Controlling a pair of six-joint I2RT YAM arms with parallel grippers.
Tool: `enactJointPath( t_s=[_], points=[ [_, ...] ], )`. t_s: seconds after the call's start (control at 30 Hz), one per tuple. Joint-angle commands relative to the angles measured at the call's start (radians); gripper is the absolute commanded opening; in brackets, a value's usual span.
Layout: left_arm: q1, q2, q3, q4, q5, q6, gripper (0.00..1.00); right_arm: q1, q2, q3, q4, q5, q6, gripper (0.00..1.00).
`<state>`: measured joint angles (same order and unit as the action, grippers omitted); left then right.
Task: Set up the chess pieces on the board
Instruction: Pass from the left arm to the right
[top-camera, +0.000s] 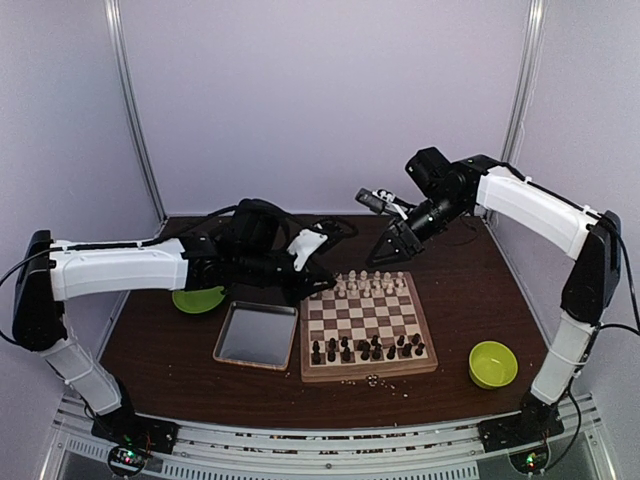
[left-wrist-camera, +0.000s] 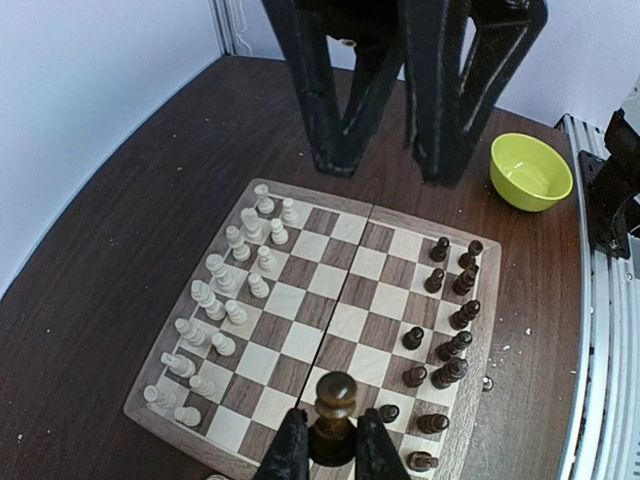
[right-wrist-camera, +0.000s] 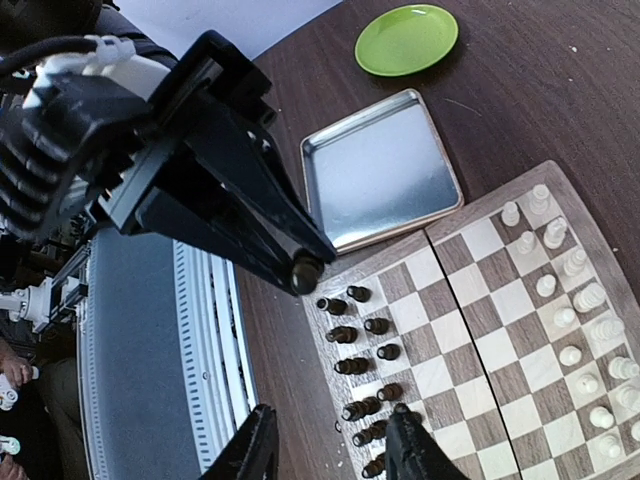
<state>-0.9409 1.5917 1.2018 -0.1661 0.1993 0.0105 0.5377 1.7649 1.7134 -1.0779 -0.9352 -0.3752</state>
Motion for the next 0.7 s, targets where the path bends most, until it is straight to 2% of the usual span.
enactJointPath(
  t_s=[0.0,0.37,0.67],
  points=[
    [-0.013,0.024,0.051,0.076,0.017,-0.033,0.05,0.039,0.036,0.060,0.046,-0.038,0.082,0.37],
    [-0.021,0.037,0.077,0.073,0.022,-0.035,0.05,0.099,0.078,0.062,0.096,-0.061,0.135,0.35],
    [-0.025,0.040,0.082,0.068,0.022,-0.032,0.05,0.102,0.097,0.063,0.123,-0.087,0.167,0.28]
  ],
)
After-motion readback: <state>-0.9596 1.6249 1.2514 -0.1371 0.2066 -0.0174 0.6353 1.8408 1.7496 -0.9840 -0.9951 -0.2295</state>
